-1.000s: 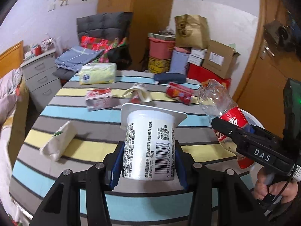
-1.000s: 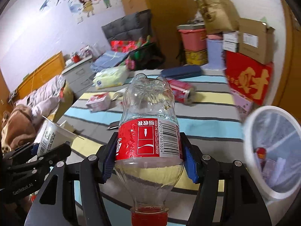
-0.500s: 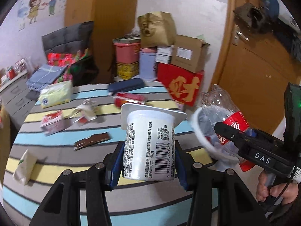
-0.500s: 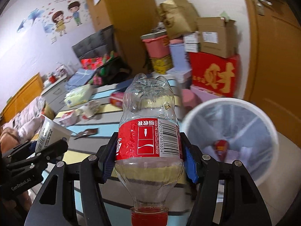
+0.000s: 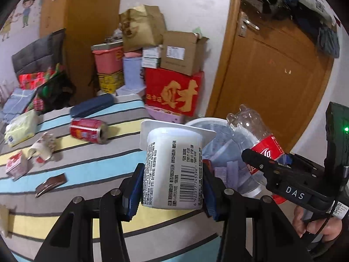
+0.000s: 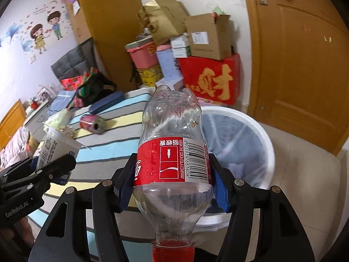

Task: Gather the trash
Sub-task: 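Carry yogurt cup and bottle to the wastebasket and open both tools over it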

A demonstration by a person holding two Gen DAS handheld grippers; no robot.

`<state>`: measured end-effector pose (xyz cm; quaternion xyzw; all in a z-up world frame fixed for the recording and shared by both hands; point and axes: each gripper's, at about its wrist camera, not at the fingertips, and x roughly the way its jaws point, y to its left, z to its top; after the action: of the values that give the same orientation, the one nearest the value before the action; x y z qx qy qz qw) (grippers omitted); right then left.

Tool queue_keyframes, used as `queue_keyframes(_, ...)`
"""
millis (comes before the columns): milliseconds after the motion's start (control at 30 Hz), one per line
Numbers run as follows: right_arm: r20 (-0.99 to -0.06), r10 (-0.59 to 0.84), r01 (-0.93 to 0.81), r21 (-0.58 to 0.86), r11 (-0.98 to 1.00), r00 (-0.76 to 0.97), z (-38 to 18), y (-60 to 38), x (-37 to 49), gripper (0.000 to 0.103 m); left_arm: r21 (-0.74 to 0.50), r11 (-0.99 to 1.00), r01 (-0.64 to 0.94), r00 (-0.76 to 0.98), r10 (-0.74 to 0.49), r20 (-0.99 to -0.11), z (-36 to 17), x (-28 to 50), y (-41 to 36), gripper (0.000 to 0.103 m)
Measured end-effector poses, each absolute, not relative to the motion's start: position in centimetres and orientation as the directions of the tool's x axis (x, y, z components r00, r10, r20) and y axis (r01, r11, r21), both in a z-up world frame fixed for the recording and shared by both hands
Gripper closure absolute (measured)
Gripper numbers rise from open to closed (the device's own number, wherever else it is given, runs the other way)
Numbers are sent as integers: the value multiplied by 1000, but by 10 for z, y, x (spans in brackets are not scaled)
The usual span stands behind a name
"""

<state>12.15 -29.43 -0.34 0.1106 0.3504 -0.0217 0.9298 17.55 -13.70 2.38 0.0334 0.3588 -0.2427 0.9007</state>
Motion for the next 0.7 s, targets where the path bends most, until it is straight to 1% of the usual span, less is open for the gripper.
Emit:
queue_keyframes(200,-691,-1,173,180,968,723,-16,-317,124,40,-127,853,506,568,-440,-695,9,190,-170,54)
queue_keyframes(367,-718,-28,203,159,966,696,-25,-328,133,40,-123,844,522,544,-440,-715,0,201,-191,53)
queue_keyframes(500,-739,-41,225,151,963,673,-33,-337,138,40,-131,841,525,531,-443,-722,-7,210,-204,53)
queue_keyframes(600,-751,-72,238,116,964,657,-37,-341,140,40,-149,839,524,524,-455,-720,-9,213,-210,53)
queue_keyframes(667,-753,-76,235,107,966,653,-38,-344,141,40,-135,841,524,526,-444,-726,-11,214,-213,50)
queue_keyframes(700,-755,-80,239,104,965,651,-39,-346,141,40,-131,840,526,528,-444,-724,-11,213,-214,45)
